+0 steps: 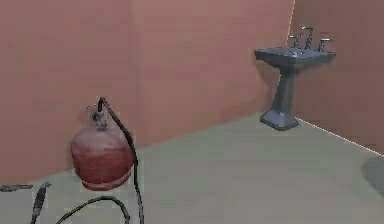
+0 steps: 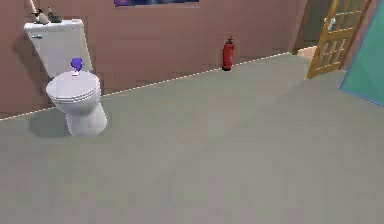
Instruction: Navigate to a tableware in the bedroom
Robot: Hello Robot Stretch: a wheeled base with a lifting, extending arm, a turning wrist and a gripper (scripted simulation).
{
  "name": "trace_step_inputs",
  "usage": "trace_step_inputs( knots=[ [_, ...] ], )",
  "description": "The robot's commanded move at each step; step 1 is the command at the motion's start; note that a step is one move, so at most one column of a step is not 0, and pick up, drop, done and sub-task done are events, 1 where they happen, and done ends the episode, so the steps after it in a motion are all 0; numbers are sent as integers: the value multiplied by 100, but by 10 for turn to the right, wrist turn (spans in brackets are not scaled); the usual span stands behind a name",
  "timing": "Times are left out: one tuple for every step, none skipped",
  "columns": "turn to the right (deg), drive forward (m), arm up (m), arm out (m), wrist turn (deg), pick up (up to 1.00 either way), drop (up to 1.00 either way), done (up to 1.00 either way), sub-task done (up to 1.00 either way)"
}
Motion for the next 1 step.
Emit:
trace_step_inputs(
  knots=[
    [-450, 0, 0, 0, 0, 0, 0, 0, 0]
  ],
)
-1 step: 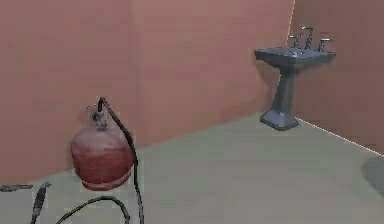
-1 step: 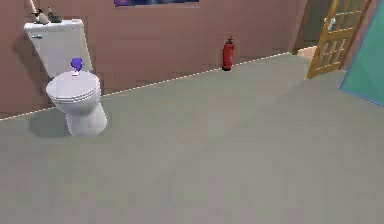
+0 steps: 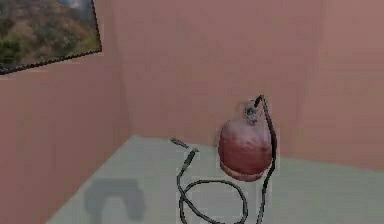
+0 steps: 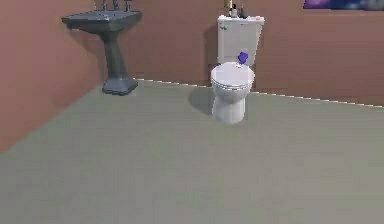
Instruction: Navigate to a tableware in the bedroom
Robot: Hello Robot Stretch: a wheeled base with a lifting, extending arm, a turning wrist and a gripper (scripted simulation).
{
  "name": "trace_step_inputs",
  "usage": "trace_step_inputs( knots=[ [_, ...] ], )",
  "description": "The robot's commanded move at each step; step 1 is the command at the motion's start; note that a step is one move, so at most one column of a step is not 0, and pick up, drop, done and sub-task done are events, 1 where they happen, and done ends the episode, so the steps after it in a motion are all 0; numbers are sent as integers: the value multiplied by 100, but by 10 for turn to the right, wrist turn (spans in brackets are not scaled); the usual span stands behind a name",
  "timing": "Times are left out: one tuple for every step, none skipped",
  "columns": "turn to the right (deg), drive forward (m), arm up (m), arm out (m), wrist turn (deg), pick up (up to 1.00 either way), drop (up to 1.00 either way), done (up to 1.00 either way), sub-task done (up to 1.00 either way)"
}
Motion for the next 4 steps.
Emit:
trace_step_inputs(
  knots=[
    [-450, 0, 0, 0, 0, 0, 0, 0, 0],
    [-450, 0, 0, 0, 0, 0, 0, 0, 0],
    [-330, 0, 0, 0, 0, 0, 0, 0, 0],
    [0, 100, 0, 0, 0, 0, 0, 0, 0]
  ],
)
